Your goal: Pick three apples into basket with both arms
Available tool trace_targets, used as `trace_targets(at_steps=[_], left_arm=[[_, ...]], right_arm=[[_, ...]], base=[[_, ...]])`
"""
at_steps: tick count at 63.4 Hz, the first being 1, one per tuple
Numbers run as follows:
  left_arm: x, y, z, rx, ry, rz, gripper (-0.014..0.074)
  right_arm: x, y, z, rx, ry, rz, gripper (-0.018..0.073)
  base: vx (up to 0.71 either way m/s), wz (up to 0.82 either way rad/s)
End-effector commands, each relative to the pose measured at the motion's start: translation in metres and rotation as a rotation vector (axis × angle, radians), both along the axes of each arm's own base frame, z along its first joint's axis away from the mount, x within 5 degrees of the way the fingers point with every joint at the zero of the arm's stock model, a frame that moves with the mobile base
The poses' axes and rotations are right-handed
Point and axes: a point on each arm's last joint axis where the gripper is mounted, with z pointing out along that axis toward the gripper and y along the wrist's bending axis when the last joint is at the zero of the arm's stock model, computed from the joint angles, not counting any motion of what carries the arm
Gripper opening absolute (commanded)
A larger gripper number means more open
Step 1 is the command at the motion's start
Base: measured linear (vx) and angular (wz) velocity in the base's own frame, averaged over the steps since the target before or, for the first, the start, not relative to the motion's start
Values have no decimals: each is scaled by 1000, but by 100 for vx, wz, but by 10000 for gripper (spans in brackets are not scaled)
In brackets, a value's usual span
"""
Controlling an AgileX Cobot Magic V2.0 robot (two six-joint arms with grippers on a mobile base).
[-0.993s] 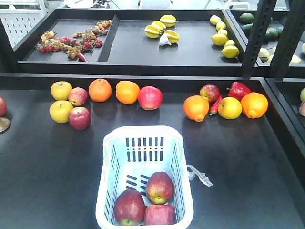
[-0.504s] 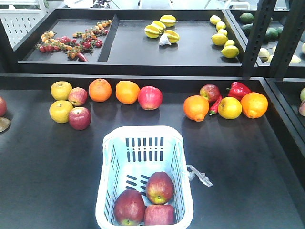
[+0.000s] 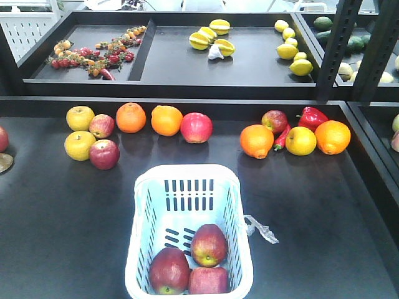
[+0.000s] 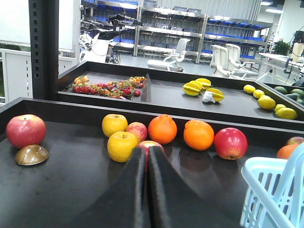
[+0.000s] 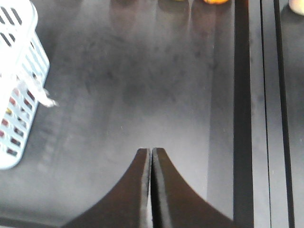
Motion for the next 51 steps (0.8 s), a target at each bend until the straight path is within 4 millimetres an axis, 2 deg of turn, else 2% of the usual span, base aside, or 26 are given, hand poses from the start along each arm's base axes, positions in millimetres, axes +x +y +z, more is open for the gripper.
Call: trace_targets(at_steps=[1,29,51], left_arm=[[0,0,0,-20,-69,-1,-6],[0,0,0,-20,-69,-1,-6],[0,0,0,-20,-69,-1,-6]], right_arm=[[-2,-1,1,1,-137,-1,-9],[-38,-1,-62,134,-615,-45,-9],[-56,-2,-108,154,-847,-29,-9]], base=[[0,0],[0,0],[0,0]])
